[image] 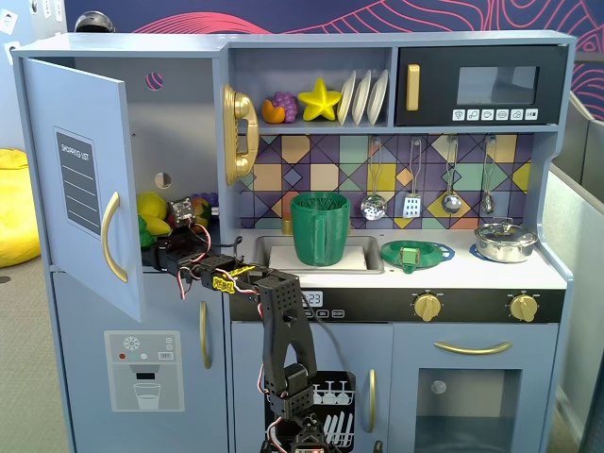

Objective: Pick up the green pineapple from the left cabinet and place it in the green recipient

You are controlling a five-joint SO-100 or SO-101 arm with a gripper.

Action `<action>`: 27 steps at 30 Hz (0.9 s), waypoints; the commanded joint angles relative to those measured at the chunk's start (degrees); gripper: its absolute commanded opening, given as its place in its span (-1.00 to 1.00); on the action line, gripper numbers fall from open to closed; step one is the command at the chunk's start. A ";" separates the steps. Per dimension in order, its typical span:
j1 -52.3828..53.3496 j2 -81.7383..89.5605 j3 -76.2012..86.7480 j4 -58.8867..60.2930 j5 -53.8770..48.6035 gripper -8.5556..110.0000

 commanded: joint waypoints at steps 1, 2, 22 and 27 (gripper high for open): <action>1.41 -2.46 -8.26 1.14 0.62 -0.35; 1.58 -3.16 -9.32 1.76 0.44 -0.38; -8.61 45.88 24.96 9.05 -16.17 -0.86; -11.16 72.33 38.58 23.20 -15.29 -0.86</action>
